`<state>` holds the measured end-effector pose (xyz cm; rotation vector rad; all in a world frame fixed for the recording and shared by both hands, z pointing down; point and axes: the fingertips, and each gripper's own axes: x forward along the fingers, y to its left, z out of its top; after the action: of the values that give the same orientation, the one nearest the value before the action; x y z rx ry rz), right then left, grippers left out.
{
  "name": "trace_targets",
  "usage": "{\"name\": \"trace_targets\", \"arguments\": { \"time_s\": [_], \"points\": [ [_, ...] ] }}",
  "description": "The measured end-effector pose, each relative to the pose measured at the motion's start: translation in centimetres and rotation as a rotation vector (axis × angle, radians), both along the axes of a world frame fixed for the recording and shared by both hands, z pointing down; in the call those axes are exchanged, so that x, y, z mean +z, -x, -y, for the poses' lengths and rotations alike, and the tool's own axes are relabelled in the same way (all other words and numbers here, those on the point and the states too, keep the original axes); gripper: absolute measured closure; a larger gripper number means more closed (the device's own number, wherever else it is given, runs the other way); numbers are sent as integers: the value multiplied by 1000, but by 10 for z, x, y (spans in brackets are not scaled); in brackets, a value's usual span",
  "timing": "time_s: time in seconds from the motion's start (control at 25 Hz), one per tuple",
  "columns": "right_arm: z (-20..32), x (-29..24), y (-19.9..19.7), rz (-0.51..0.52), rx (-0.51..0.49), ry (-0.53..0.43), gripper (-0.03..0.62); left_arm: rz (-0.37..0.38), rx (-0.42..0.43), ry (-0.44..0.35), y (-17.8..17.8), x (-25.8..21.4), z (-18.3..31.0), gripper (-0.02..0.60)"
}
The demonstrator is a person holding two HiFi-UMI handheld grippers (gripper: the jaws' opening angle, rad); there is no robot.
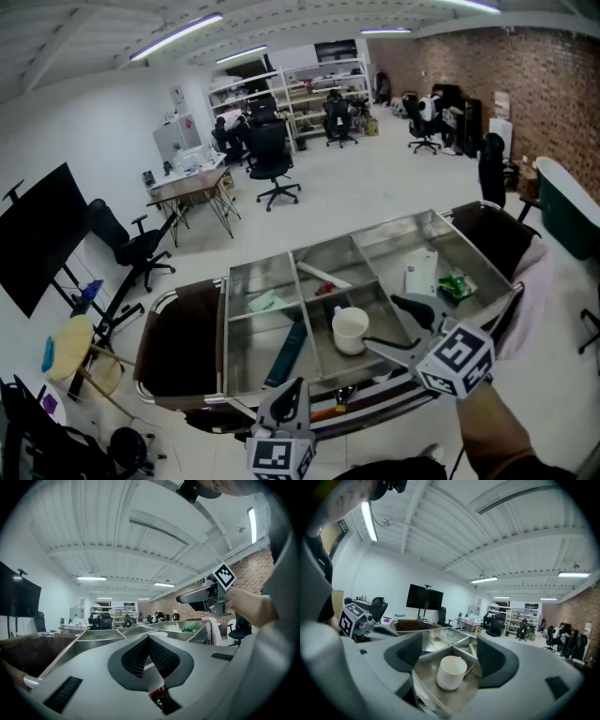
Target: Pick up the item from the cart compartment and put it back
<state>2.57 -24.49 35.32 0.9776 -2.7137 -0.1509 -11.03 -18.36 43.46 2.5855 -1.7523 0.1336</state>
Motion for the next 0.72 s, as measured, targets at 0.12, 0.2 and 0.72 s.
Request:
{"name": "trace_targets", "arguments": {
  "time_s": [0.12,0.2,0.72],
  "points": [
    [16,-2,9,-20,-12,7,204,-6,-3,5,2,-1,1,581],
    [25,2,14,-39,-12,19,204,-7,-3,10,3,0,1,581],
    [72,78,58,-347,-146,206,201,-15,0,2,4,-4,-1,581]
  ]
}}
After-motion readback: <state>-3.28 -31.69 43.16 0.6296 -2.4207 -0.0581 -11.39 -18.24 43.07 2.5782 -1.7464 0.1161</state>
